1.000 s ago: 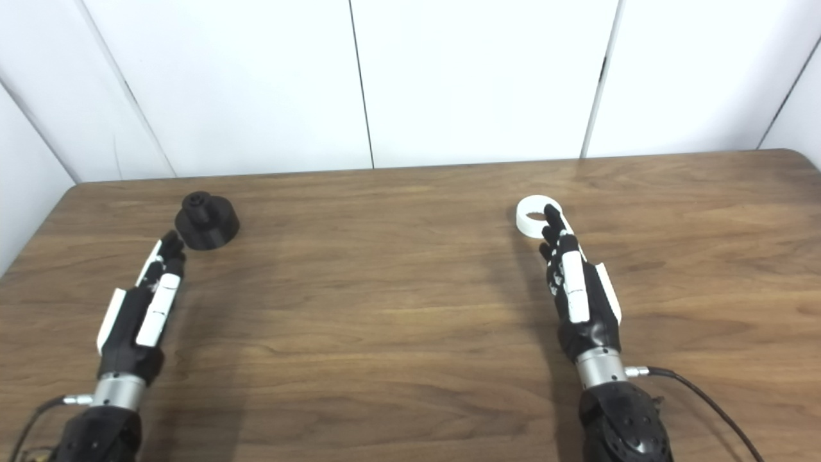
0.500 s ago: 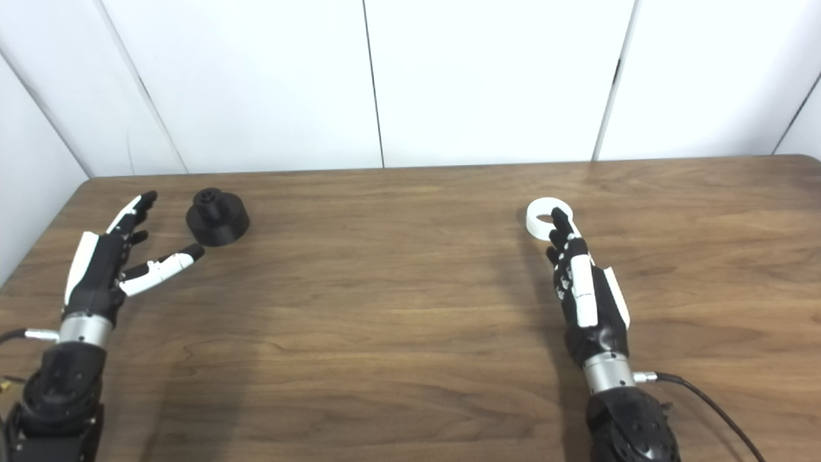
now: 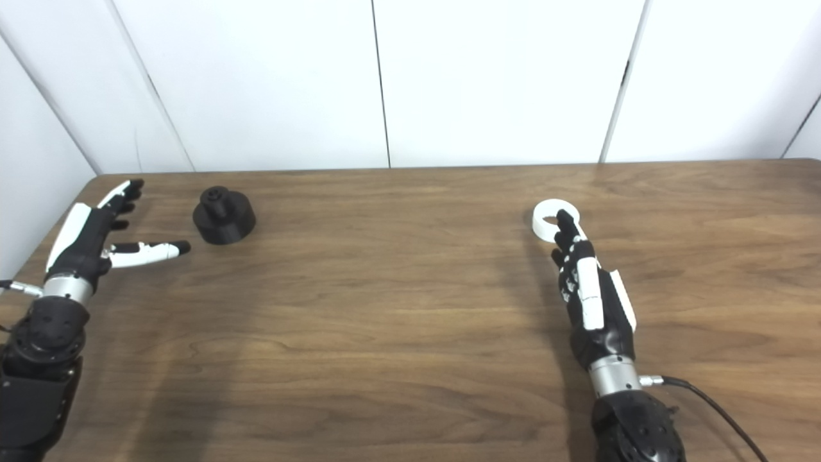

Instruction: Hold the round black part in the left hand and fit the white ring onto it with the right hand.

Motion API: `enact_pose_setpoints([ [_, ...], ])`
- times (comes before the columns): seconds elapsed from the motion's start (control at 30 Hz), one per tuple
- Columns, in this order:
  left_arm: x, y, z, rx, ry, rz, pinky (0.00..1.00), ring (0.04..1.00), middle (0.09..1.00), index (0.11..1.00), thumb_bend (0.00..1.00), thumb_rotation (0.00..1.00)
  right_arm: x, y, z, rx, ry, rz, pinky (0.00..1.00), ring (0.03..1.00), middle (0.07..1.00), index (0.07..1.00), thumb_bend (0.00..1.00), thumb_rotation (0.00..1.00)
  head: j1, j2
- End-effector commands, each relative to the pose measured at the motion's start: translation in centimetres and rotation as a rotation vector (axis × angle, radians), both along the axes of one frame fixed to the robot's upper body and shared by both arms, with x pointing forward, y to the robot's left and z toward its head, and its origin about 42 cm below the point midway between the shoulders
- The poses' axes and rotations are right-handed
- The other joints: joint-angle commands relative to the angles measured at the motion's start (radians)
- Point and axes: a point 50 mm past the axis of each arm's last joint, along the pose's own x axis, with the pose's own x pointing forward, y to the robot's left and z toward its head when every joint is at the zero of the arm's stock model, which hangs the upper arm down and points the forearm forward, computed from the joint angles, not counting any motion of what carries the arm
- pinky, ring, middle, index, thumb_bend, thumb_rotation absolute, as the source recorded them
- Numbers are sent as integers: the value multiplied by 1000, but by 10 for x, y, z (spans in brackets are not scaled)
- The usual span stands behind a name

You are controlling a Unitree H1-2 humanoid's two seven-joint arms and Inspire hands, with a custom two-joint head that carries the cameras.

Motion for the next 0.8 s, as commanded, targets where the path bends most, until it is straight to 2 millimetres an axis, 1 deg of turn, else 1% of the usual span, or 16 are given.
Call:
enact_pose_setpoints([
  [0.0,15,13,33,65,-50,2,900,949,955,924,959,252,-22,-10,-33,-2,109,-23,1000,999,987,944,613,976,3,1],
  [0.17,28,18,34,105,20,-10,922,974,963,912,933,274,-23,-13,-33,-10,114,-24,1000,1000,988,950,634,974,1,0],
  [0.33,40,21,39,120,64,-14,932,982,959,891,933,281,-24,-14,-33,-16,114,-29,1000,994,981,950,631,977,3,-3],
  [0.47,58,17,41,120,78,-30,939,973,942,866,961,292,-26,-14,-33,-14,117,-30,1000,992,979,951,627,981,1,-5],
  [0.53,63,15,41,121,83,-31,939,971,940,862,966,300,-27,-15,-34,-12,116,-32,1000,989,979,951,626,979,-1,-6],
  [0.77,68,5,43,118,70,-45,934,972,937,858,960,307,-31,-17,-36,-11,125,-33,1000,996,986,953,630,978,-1,-9],
])
